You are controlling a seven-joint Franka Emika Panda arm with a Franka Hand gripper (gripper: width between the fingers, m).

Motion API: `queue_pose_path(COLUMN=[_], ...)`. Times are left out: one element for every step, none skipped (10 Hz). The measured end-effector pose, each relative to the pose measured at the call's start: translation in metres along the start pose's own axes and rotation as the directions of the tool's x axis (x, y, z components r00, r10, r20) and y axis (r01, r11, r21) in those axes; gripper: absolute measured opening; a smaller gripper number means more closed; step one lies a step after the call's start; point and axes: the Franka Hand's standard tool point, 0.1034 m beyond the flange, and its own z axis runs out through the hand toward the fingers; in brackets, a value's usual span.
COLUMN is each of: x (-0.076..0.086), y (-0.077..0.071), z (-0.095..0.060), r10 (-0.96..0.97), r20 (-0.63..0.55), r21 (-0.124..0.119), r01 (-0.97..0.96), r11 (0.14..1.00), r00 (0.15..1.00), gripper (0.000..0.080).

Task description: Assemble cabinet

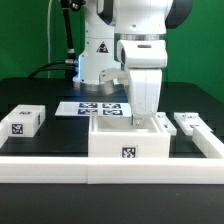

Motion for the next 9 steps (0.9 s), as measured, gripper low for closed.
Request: queue_pose_path(x=[0.01,0.021,0.03,0.039,0.048,0.054,0.06,0.065,0.066], y=[0.002,0.004,0.005,0.005,0.007,0.011,0.013,0.013,0.013], z=[0.0,0.001,0.001,0.001,0.002,0.002,0.002,0.002,0.002], r10=[-0.004,0.001,0.008,0.022,0.027,0.03,0.042,0.041,0.038], r20=[-0.004,-0.007,-0.009,-0.012,-0.014,-0.016,-0.017,-0.014,-0.009], r21=[-0.003,-0.006,-0.009,-0.015,-0.016,-0.019,-0.021,-0.012,-0.001], r01=[0.004,-0.001,-0.008,-0.022,-0.027,-0.031,-0.042,-0.041,-0.038], r11=[1.0,1.0,1.0,1.0,1.0,0.999,0.999,0.999,0.999], r00=[1.0,1.0,1.0,1.0,1.0,0.999,0.999,0.999,0.999], gripper=[0.0035,0.0035,0.0035,0.0035,0.0035,0.0035,0.0035,0.0035,0.0035])
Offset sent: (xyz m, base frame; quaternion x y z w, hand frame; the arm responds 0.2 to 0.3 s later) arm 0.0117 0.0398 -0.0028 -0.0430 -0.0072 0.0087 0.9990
